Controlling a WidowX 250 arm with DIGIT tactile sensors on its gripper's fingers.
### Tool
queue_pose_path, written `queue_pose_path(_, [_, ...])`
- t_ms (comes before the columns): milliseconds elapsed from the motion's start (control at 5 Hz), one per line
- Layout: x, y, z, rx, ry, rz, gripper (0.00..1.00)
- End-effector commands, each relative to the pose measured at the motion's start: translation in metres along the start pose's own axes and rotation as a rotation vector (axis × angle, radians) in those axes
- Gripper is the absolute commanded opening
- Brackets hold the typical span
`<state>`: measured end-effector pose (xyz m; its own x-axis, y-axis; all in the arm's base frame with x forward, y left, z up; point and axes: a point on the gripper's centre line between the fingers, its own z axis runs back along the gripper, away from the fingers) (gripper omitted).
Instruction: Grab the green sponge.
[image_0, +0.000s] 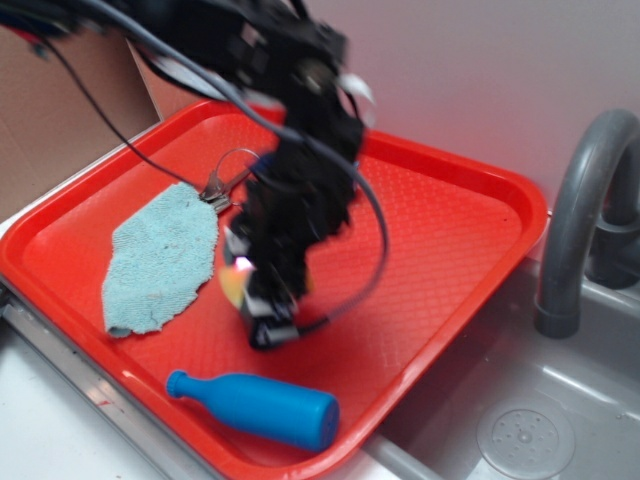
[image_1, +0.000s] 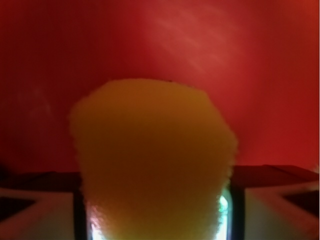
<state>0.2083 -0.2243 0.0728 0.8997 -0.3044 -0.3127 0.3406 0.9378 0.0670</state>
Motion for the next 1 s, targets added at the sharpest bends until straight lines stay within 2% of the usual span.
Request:
queue_pose_path(0, [-0.07,0.078,0.077,-0.192,-0.255,0.397,0.0])
queue_pose_path(200, [-0.091,0.109,0.093,-0.207,-0.31,0.515,0.0])
queue_pose_path(400, [-0.112,0.131,0.107,-0.189,-0.373,0.604,0.0])
queue_pose_path(600, [-0.114,0.139,0.111,-0.166,-0.411,0.572,0.0])
queue_pose_path(800, [-0.108,0.136,0.106,-0.166,-0.382,0.542,0.0])
